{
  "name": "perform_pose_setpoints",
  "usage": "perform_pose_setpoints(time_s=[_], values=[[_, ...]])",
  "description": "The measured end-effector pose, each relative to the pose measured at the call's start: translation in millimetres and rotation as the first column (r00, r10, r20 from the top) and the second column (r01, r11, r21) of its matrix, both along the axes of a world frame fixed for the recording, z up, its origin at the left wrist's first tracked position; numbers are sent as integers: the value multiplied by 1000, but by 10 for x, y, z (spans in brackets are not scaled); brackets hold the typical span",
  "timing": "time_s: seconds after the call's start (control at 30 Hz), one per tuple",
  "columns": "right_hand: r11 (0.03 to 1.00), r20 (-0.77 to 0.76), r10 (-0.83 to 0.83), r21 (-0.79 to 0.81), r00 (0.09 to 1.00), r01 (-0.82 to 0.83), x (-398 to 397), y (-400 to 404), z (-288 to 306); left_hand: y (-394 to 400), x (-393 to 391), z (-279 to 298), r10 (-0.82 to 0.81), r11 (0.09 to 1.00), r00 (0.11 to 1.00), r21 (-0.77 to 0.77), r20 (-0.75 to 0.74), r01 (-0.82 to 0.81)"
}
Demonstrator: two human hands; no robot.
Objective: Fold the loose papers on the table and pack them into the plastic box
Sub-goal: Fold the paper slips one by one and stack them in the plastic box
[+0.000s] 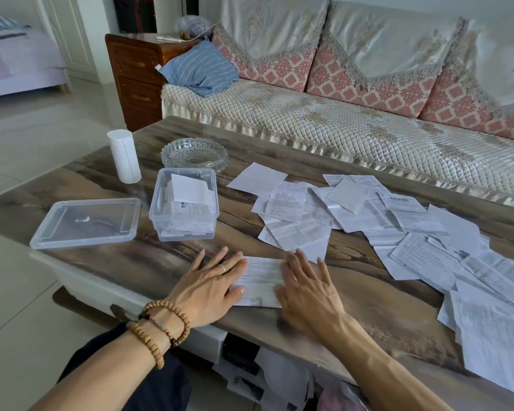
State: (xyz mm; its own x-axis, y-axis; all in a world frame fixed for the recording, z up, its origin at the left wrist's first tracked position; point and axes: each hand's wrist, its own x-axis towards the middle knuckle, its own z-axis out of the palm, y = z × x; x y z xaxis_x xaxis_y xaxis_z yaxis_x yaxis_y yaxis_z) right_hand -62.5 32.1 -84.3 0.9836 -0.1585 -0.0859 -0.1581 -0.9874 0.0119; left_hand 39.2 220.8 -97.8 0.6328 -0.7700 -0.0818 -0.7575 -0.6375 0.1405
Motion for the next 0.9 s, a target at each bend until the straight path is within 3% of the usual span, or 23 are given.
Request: perform_pose_setpoints(time_s=[0.13,0.2,0.33,0.43,0.47,0.53,0.6,0.67,0.8,0.9], values=[[991,32,-14,132,999,10,198,332,-169,22,17,-15,-4,1000,1000,-3,2,4],[993,36,-18,120,999,14,147,261,-213,34,25,-22,-3,1000,1000,17,-14,3],[984,12,-142,112,990,140,-112,46,-130,25,-29,-26,21,999,1000,24,-1,-21],[935,-31,-253,249,967,253,-174,-18,-79,-3,-95,-41,59,998,998,23,-7,-59],[885,30,-325,361,945,293,-173,-20,-30,-14,-115,-44,74,997,997,22,-9,-74],[661,105,-558,657,823,364,-139,24,164,-44,-134,-54,96,995,995,22,-8,-96],[344,1,-732,864,681,368,-58,55,290,-57,-137,-53,105,994,994,31,-6,-104],[134,-118,-771,930,625,341,28,71,328,-59,-143,-56,109,994,994,33,-12,-108],[32,-245,-758,912,605,409,113,71,372,-58,-145,-67,125,992,992,-3,-24,-125],[-2,-333,-642,902,691,433,150,90,341,-50,-159,-31,141,990,989,-24,-48,-143]])
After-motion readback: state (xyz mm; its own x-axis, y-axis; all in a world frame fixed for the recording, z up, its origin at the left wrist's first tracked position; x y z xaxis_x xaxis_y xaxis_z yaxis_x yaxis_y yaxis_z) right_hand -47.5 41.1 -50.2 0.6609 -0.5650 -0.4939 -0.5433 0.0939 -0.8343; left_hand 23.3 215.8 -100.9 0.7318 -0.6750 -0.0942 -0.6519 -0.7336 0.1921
